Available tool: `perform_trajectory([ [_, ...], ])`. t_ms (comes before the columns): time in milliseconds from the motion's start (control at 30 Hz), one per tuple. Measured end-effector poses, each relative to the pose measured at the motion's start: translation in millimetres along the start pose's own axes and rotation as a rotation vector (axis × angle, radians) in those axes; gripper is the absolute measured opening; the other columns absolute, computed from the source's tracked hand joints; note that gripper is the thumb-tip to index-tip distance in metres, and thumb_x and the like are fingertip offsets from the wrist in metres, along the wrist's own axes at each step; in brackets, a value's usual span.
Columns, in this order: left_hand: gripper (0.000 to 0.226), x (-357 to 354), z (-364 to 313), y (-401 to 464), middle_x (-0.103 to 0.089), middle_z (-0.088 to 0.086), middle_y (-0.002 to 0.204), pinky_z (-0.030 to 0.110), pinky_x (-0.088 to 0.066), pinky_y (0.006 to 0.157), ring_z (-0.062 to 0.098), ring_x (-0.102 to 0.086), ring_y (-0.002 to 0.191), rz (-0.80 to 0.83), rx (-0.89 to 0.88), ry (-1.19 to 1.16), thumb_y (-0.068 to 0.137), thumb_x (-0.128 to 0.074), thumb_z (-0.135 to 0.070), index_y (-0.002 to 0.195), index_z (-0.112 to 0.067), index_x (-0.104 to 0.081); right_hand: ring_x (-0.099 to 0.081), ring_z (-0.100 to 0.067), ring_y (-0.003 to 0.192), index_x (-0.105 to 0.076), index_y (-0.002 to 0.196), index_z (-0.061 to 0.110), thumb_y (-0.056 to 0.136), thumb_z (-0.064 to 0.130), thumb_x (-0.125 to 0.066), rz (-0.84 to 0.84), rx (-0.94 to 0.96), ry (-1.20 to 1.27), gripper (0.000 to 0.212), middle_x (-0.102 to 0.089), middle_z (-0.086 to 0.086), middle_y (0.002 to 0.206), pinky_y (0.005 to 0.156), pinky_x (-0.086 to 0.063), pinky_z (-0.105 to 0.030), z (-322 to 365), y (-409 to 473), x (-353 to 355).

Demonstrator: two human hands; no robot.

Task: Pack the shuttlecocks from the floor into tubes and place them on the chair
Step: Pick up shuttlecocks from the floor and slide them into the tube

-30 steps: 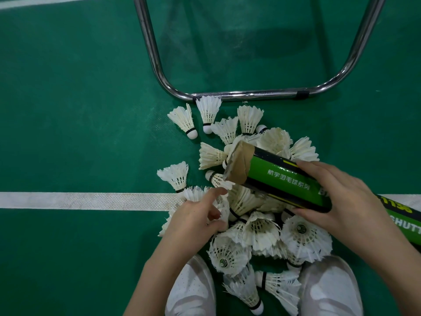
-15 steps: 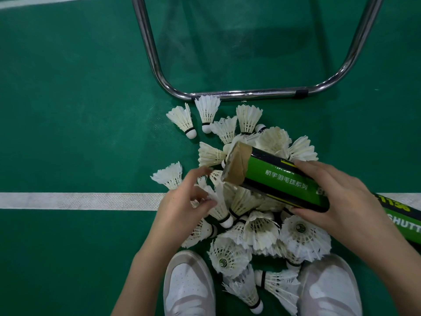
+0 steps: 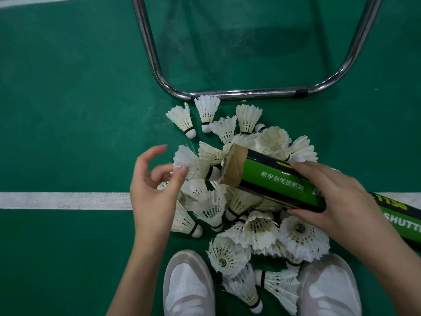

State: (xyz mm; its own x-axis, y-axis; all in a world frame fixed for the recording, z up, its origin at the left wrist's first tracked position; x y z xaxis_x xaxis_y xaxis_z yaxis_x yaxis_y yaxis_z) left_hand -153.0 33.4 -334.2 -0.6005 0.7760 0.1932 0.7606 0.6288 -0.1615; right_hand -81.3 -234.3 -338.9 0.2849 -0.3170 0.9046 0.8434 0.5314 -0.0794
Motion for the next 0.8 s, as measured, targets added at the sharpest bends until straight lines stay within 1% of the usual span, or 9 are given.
perform_trajectory([
  [133,0.039,-1.2,-2.4,-4.2,-0.068,-0.006,0.073,0.012,-0.047,0.062,0.015,-0.056,0.077,-0.053,0.022,-0.059,0.081,-0.073,-0.008,0.106,-0.034,-0.056,-0.059,-0.028,0.105,-0.041,0.132,0.026,0.053,0.036,-0.085,-0.023,0.011,-0.024,0.091,-0.058,-0.002,0.122,0.087,-0.045,-0.046,1.7,0.5,2.8],
  [233,0.040,-1.1,-5.2,-3.8,-0.069,-0.007,0.071,0.012,-0.048,0.063,0.010,-0.058,0.073,-0.052,0.043,-0.117,0.081,-0.071,-0.006,0.110,-0.030,-0.055,-0.059,-0.026,0.104,-0.042,0.131,0.025,0.052,0.036,-0.085,-0.035,0.032,-0.043,0.091,-0.059,0.000,0.121,0.085,-0.045,-0.042,6.0,0.1,2.8],
  [367,0.043,-20.5,-10.4,-10.5,-0.074,-0.002,0.077,0.014,-0.052,0.075,0.008,-0.070,0.079,0.104,0.082,-0.153,0.080,-0.068,-0.009,0.113,-0.031,-0.051,-0.057,-0.024,0.105,-0.042,0.132,0.027,0.053,0.039,-0.084,-0.034,0.048,-0.048,0.091,-0.058,0.001,0.122,0.086,-0.044,-0.041,13.0,1.3,-1.1],
  [500,0.038,-40.8,-8.9,-20.2,-0.072,0.004,0.075,0.012,-0.049,0.068,0.007,-0.067,0.075,0.247,0.090,-0.159,0.085,-0.061,-0.007,0.114,-0.031,-0.051,-0.058,-0.025,0.106,-0.038,0.131,0.029,0.054,0.041,-0.082,-0.030,0.061,-0.033,0.089,-0.058,0.000,0.123,0.087,-0.044,-0.043,16.9,1.9,-2.7],
  [567,0.033,-44.9,-10.4,-23.9,-0.070,0.008,0.077,0.009,-0.048,0.069,0.005,-0.067,0.075,0.286,0.084,-0.153,0.084,-0.057,-0.021,0.116,-0.030,-0.051,-0.059,-0.026,0.105,-0.038,0.131,0.028,0.054,0.041,-0.082,-0.038,0.057,-0.032,0.090,-0.058,0.000,0.123,0.087,-0.044,-0.043,15.9,1.5,-1.6],
  [600,0.037,-46.9,-11.4,-25.2,-0.069,0.009,0.078,0.008,-0.047,0.069,0.003,-0.067,0.074,0.307,0.084,-0.139,0.081,-0.056,-0.028,0.117,-0.030,-0.050,-0.058,-0.025,0.105,-0.038,0.132,0.028,0.054,0.041,-0.082,-0.042,0.056,-0.035,0.090,-0.058,0.000,0.122,0.086,-0.044,-0.043,15.5,1.2,-1.2],
  [667,0.050,-51.1,-11.8,-27.0,-0.068,0.005,0.078,0.011,-0.048,0.071,0.003,-0.065,0.075,0.356,0.087,-0.122,0.071,-0.061,-0.035,0.120,-0.033,-0.048,-0.057,-0.025,0.105,-0.038,0.132,0.029,0.054,0.041,-0.083,-0.043,0.054,-0.034,0.091,-0.058,0.000,0.122,0.087,-0.044,-0.042,14.9,1.0,-1.5],
  [733,0.065,-55.2,-9.5,-27.6,-0.069,0.000,0.078,0.017,-0.049,0.076,0.006,-0.065,0.079,0.401,0.073,-0.077,0.062,-0.071,-0.034,0.121,-0.038,-0.045,-0.058,-0.025,0.105,-0.038,0.132,0.029,0.054,0.041,-0.082,-0.046,0.056,-0.032,0.090,-0.058,0.000,0.122,0.087,-0.044,-0.042,15.5,1.0,-1.6],
  [800,0.071,-58.1,-6.4,-28.5,-0.071,-0.004,0.084,0.017,-0.048,0.079,0.009,-0.065,0.085,0.425,0.054,-0.008,0.063,-0.077,-0.028,0.123,-0.043,-0.042,-0.058,-0.025,0.105,-0.038,0.132,0.028,0.054,0.041,-0.082,-0.044,0.061,-0.036,0.090,-0.058,0.000,0.122,0.087,-0.044,-0.042,15.4,0.5,-1.9],
])
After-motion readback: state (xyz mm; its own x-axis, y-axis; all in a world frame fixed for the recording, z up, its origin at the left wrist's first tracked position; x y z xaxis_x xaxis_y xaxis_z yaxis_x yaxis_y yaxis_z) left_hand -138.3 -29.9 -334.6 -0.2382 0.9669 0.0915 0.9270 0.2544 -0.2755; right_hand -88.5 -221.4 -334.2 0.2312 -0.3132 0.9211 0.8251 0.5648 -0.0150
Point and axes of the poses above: each hand's wrist, its own y-axis towards the middle knuckle, its own x-axis out of the back of the hand, z = x × y, the point moved 7 cm from there along y, towards the middle knuckle
